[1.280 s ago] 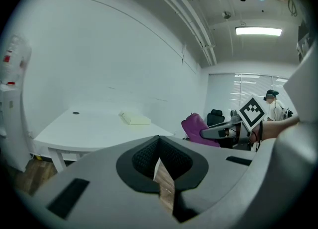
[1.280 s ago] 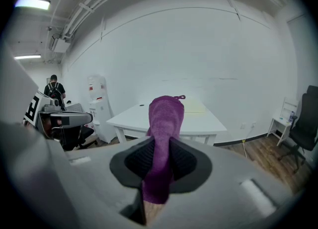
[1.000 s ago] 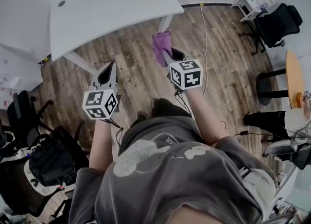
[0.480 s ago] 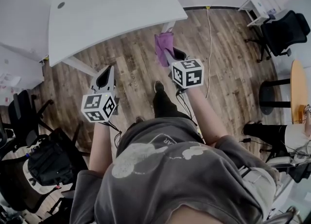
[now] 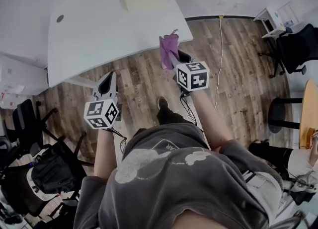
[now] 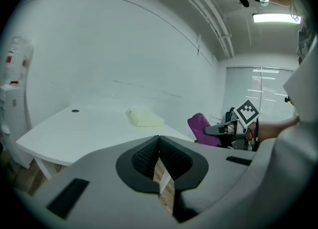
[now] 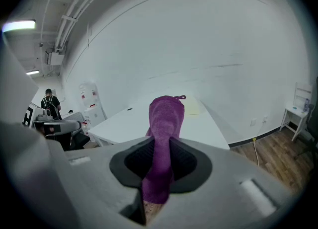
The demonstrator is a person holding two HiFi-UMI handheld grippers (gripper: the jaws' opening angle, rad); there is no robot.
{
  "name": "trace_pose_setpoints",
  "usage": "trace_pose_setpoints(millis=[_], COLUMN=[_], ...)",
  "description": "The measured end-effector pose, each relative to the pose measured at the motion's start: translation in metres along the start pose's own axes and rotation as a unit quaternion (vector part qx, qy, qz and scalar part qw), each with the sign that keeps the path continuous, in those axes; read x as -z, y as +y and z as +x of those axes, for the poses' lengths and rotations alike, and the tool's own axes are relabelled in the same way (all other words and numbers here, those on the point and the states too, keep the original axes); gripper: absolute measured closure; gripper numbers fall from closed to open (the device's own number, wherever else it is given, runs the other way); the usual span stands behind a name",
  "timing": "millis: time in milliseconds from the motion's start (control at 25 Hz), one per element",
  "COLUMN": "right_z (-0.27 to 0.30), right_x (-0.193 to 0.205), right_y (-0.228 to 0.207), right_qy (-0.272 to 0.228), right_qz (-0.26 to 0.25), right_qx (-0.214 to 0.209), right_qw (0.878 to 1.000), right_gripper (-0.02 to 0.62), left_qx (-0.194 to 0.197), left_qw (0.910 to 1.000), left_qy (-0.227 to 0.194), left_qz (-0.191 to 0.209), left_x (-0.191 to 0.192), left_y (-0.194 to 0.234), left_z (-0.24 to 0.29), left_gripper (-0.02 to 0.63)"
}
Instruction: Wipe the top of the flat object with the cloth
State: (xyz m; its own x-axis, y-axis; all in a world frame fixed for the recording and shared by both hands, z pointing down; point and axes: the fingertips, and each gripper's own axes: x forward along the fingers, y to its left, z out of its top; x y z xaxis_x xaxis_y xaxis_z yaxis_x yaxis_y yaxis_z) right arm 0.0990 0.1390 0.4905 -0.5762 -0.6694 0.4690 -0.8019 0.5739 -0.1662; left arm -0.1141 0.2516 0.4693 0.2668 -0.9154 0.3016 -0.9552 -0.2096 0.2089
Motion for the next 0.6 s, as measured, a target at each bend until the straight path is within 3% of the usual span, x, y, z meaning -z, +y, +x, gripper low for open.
trace_pose_setpoints(millis=[400,600], right_z=[0.021,0.034], right_x=[-0.037,-0.033], right_y=[-0.085,-0.098], right_qy=[-0.003,0.009], right_qz=[0.011,0.015], right_qx=[-0.018,-0.041], right_qw=[1.0,0.999], right_gripper=[0.522,0.522], left_qx=[-0.017,-0.025], left_qw=[0.9998,0.9994], left_qy=[-0.004,0.002], left_qz=[0.008,0.023], left_x=[-0.041,-0.049], left_y=[-0.03,-0.042], left_z=[0.085,0.105], left_gripper=[0.611,0.61])
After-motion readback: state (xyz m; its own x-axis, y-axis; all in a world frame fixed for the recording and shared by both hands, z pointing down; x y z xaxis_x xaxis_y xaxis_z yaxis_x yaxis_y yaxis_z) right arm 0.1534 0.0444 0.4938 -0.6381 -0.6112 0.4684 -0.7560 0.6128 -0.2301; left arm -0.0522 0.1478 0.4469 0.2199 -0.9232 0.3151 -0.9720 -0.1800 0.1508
